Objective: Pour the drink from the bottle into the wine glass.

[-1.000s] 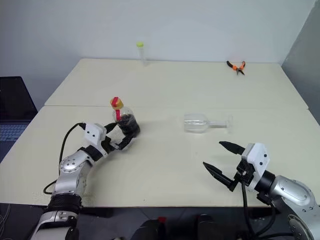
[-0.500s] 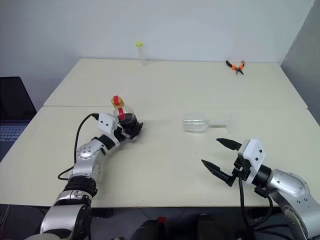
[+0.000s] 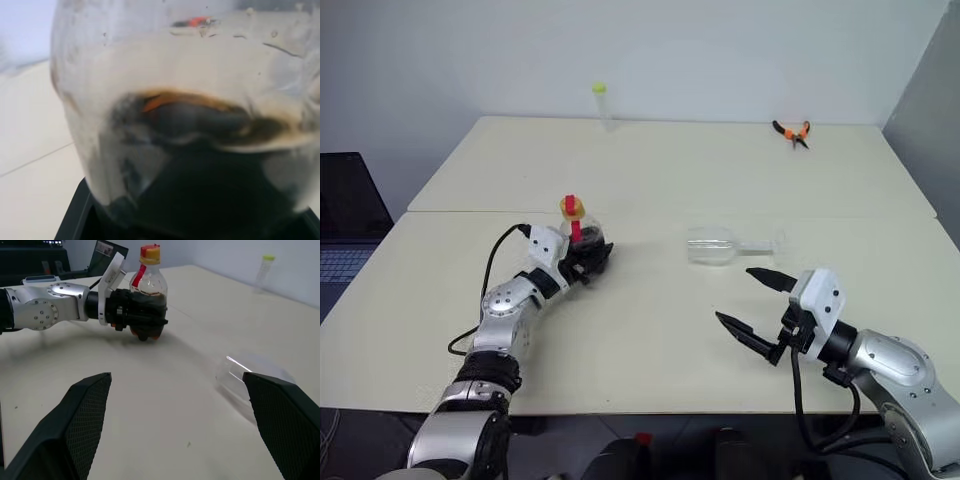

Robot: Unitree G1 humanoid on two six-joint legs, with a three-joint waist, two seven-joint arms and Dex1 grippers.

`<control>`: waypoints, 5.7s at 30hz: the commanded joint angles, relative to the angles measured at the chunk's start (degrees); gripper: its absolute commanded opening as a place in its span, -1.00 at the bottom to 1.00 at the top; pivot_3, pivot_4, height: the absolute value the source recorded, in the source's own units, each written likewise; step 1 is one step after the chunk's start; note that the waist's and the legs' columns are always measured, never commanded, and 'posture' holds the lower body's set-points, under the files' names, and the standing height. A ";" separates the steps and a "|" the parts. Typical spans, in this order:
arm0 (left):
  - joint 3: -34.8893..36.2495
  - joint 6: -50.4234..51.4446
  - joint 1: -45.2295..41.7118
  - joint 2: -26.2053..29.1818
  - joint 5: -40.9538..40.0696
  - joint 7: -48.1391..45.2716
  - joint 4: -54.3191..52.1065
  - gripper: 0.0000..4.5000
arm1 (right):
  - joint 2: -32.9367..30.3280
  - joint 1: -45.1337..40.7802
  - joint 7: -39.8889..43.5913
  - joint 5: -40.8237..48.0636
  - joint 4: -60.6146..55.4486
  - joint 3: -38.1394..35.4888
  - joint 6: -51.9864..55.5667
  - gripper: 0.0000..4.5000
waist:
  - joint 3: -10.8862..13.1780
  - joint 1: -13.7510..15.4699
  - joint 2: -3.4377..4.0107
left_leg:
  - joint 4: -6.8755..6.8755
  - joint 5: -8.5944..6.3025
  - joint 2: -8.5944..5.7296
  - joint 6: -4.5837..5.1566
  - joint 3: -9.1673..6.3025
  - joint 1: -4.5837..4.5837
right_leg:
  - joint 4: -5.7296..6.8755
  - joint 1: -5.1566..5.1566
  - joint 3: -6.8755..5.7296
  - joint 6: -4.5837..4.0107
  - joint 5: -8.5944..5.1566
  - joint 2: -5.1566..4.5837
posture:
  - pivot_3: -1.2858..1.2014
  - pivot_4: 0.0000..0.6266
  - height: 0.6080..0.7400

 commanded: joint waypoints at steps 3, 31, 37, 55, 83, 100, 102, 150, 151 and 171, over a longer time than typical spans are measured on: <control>-9.01 11.05 4.69 1.88 -2.29 -9.11 -21.51 -0.02 | -0.73 -7.85 -8.28 10.31 -6.72 -1.92 10.77 1.00 | 0.00 0.00 0.01 | 0.01 0.00 0.02 0.00 -0.04 0.01 | 0.00 0.02 -0.02 0.00 0.00 -0.03 | 0.03 -0.52 1.00; -19.75 11.57 0.42 -0.68 6.16 -10.65 -22.65 -0.09 | 2.61 -26.08 -26.97 14.47 -1.94 10.18 26.42 1.00 | 0.01 -0.02 0.02 | -0.01 -0.01 0.00 0.03 -0.03 -0.02 | -0.02 0.00 -0.05 0.00 0.00 0.01 | 0.03 -0.52 1.00; -19.62 11.39 0.62 -0.72 6.31 -10.54 -22.89 -0.09 | 3.71 -25.96 -25.54 11.01 -1.35 10.93 26.52 0.26 | 0.01 -0.04 0.02 | -0.01 -0.01 0.00 0.03 -0.03 -0.02 | -0.01 -0.01 -0.05 0.00 0.00 0.02 | 0.03 -0.52 1.00; -19.45 14.32 1.77 0.27 0.41 -17.01 -28.62 -0.35 | -11.96 -39.02 18.54 -12.18 27.20 23.35 -3.43 -0.46 | 0.05 -0.30 0.06 | -0.02 -0.01 -0.01 0.05 0.07 0.05 | -0.03 0.01 -0.04 0.01 -0.01 0.11 | 0.03 -0.52 1.00; -19.66 10.51 0.17 -1.67 3.88 -11.66 -24.15 -0.44 | 5.41 -17.65 -18.49 20.68 -6.22 -1.46 24.25 1.00 | 0.12 1.16 0.12 | 0.00 0.00 -0.01 0.02 -0.08 -0.09 | -0.03 -0.02 -0.08 0.00 0.00 -0.22 | 0.03 -0.52 1.00; -19.96 6.51 -2.51 -2.82 6.10 -9.49 -18.13 -0.44 | 12.47 -13.33 -26.50 6.06 -7.11 7.59 17.78 1.00 | 0.13 0.88 0.15 | 0.01 0.01 -0.02 0.02 -0.04 -0.04 | -0.01 -0.02 -0.07 0.00 0.00 0.07 | 0.03 -0.52 1.00; -19.95 6.39 -2.51 -2.88 6.16 -9.47 -17.98 -0.44 | 13.03 -12.95 -26.06 4.80 -6.55 8.32 16.99 1.00 | 0.13 0.71 0.15 | 0.01 0.01 -0.02 0.02 -0.03 -0.04 | -0.01 -0.02 -0.06 0.00 0.00 0.07 | 0.03 -0.52 1.00; -19.22 8.34 3.03 -1.60 3.38 -9.82 -27.36 -0.49 | -6.14 -35.71 22.49 4.14 20.48 11.06 12.64 0.45 | 0.26 0.43 0.25 | 0.02 0.02 -0.06 0.01 -0.07 -0.11 | -0.07 -0.06 -0.09 0.00 0.00 -0.32 | 0.03 -0.52 1.00; -18.92 8.61 2.84 -1.83 3.20 -9.40 -27.06 -0.49 | -5.55 -33.23 19.69 5.94 17.40 8.67 14.12 0.62 | 0.26 0.53 0.25 | 0.02 0.01 -0.06 0.01 -0.08 -0.12 | -0.08 -0.06 -0.10 0.00 0.00 -0.32 | 0.03 -0.52 1.00; -19.28 7.43 -0.08 -5.01 3.88 -9.46 -21.86 -0.49 | 12.27 -19.92 -15.40 -4.08 1.67 6.46 12.60 1.00 | 0.26 0.08 0.25 | 0.00 0.04 -0.07 -0.03 -0.02 -0.06 | -0.04 -0.03 -0.05 0.01 -0.01 0.01 | 0.03 -0.52 1.00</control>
